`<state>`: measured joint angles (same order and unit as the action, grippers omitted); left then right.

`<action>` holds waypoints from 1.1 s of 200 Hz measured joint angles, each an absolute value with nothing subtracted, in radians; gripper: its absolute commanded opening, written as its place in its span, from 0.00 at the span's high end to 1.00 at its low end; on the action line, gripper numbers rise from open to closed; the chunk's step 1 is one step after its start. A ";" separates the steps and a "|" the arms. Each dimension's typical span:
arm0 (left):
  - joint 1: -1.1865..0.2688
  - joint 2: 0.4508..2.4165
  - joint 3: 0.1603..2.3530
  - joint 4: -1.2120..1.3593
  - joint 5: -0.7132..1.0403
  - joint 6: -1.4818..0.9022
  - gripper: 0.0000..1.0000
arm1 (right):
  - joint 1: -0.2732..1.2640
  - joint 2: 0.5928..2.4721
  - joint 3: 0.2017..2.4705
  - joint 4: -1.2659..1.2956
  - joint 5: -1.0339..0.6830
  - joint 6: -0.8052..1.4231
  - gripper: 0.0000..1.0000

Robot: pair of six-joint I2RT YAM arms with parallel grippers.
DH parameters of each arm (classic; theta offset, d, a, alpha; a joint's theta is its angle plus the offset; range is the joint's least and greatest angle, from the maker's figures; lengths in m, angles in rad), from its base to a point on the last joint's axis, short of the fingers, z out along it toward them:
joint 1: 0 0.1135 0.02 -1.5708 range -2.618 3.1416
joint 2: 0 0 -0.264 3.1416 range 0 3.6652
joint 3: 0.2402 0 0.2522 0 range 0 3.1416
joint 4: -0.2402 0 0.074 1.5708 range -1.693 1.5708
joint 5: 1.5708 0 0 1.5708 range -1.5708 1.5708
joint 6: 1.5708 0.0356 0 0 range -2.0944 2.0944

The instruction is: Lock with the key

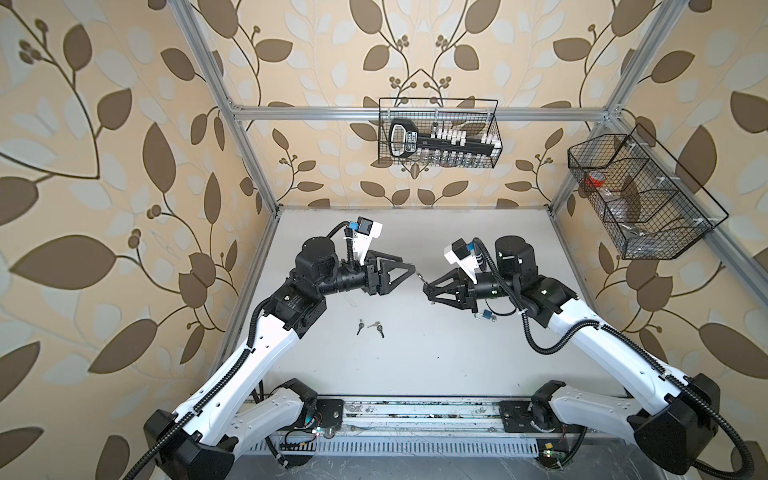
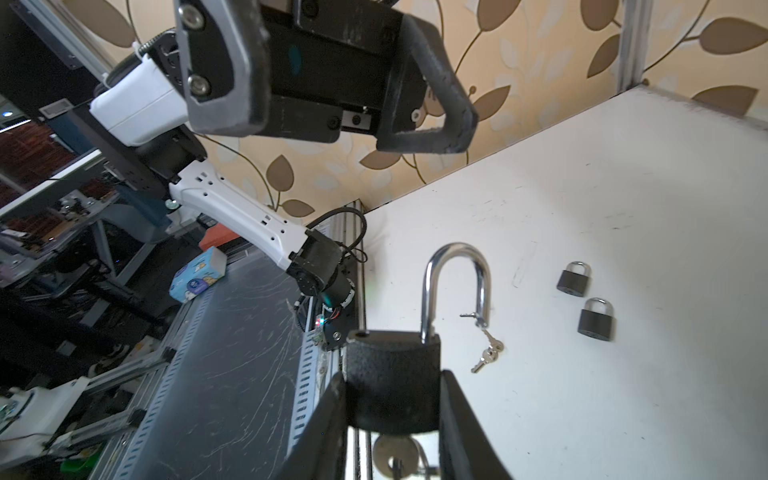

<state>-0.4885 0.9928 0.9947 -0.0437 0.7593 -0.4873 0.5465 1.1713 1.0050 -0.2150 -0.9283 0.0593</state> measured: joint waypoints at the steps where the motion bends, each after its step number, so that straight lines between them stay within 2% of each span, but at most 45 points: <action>1: -0.489 0.993 0.995 -0.043 0.760 -0.488 0.33 | 0.548 1.172 1.006 -0.215 -0.929 0.059 1.00; 66: -0.538 1.046 0.995 -0.022 0.834 -0.488 0.43 | 0.598 1.195 1.038 -0.194 -0.981 0.061 1.00; 112: -0.538 1.046 0.995 -0.017 0.842 -0.475 0.59 | 0.591 1.189 1.038 -0.190 -0.973 0.063 1.00; 151: -0.538 1.038 0.995 -0.020 0.853 -0.471 0.67 | 0.566 1.173 1.038 -0.177 -0.959 0.075 1.00; 191: -0.538 1.033 0.995 -0.024 0.855 -0.471 0.70 | 0.564 1.158 1.038 -0.155 -0.957 0.086 1.00; 220: -0.538 1.033 0.995 -0.029 0.854 -0.468 0.78 | 0.562 1.158 1.038 -0.152 -0.957 0.089 1.00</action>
